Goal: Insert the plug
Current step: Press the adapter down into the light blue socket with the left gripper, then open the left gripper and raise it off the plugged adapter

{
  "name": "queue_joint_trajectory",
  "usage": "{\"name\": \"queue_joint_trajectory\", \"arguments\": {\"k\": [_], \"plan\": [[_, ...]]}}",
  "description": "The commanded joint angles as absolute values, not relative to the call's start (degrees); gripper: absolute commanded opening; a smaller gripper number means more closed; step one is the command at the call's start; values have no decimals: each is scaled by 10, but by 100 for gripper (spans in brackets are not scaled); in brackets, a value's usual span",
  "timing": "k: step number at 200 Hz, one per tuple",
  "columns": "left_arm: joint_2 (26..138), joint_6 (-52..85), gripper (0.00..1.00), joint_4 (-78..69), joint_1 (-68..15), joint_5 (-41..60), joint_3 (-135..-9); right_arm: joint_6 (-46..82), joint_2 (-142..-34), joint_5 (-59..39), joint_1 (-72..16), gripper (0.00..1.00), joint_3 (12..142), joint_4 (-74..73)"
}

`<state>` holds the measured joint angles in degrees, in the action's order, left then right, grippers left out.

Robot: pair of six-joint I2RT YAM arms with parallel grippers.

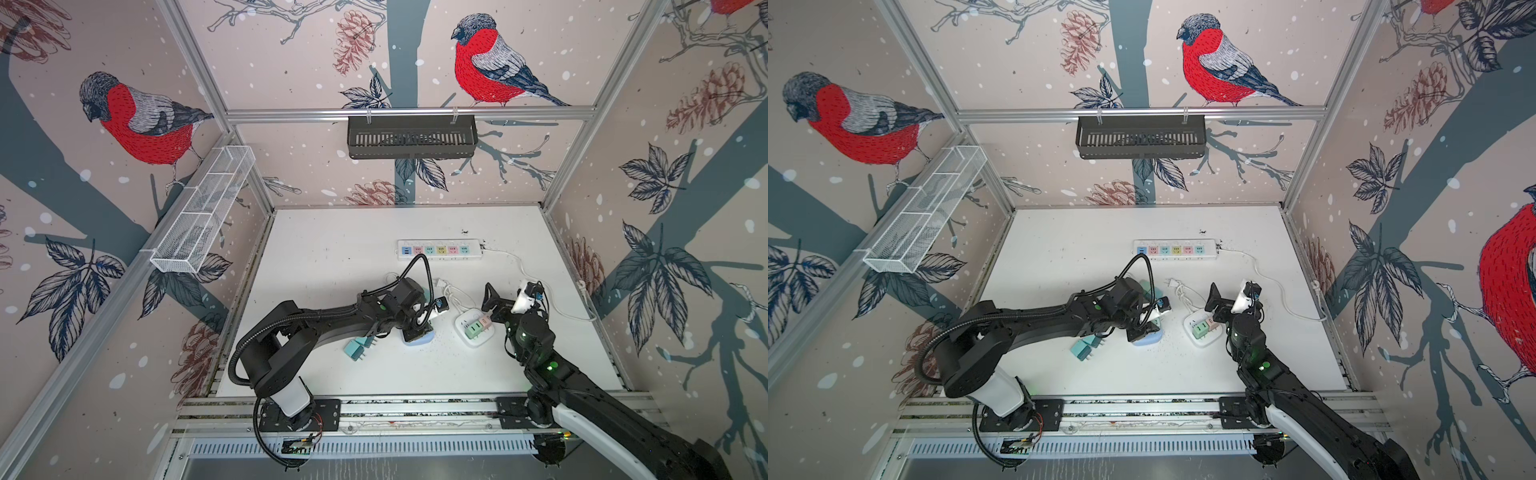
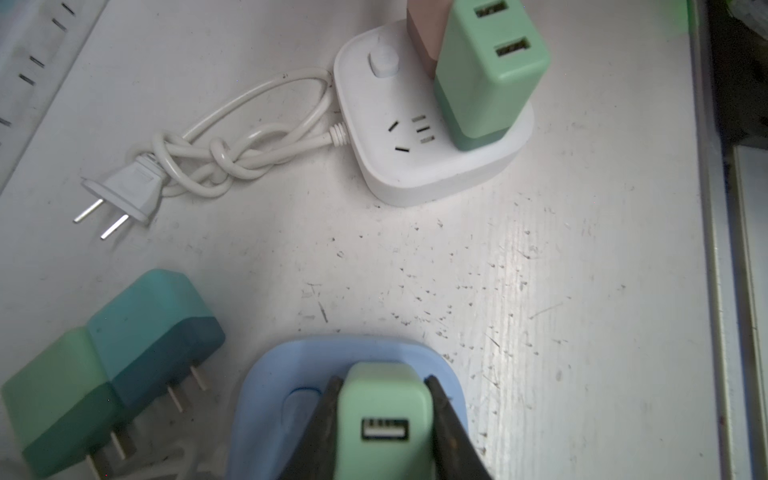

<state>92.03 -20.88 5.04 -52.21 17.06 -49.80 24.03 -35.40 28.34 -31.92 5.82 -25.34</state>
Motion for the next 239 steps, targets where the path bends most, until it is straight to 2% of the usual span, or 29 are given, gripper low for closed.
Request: {"name": "queue_joint_trajectory", "arguments": {"k": [1,33,57,103,144,151,163,165,167,168,171,218,225,239], "plan": [[900,-171,0,61,-523,210,-484,248,-357,287,-317,100,59,-256],[909,-116,0,6,-529,206,-458,249,-365,288,-315,100,62,-256],[913,-116,0,19,-551,156,-454,249,-365,284,-314,100,63,-251],[908,-88,0,-46,-568,119,-403,249,-363,281,-313,100,62,-252],[906,-98,0,-18,-583,87,-414,250,-361,279,-310,100,62,-251],[903,-96,13,-13,-583,87,-419,250,-361,278,-310,100,62,-252],[894,-92,41,-7,-584,80,-426,251,-362,279,-309,100,62,-251],[891,-92,56,-7,-584,79,-428,251,-361,278,-309,100,62,-251],[888,-92,83,-6,-583,78,-428,251,-361,277,-309,100,62,-251],[886,-92,90,-6,-583,78,-429,251,-361,277,-309,100,62,-251],[881,-92,98,-5,-583,76,-431,251,-362,277,-309,100,62,-251],[765,-75,99,47,-584,56,-513,252,-362,277,-308,100,62,-251],[739,-59,99,42,-584,32,-522,252,-362,278,-308,100,62,-250],[683,16,99,10,-582,-89,-526,252,-362,279,-307,100,62,-250]]}}
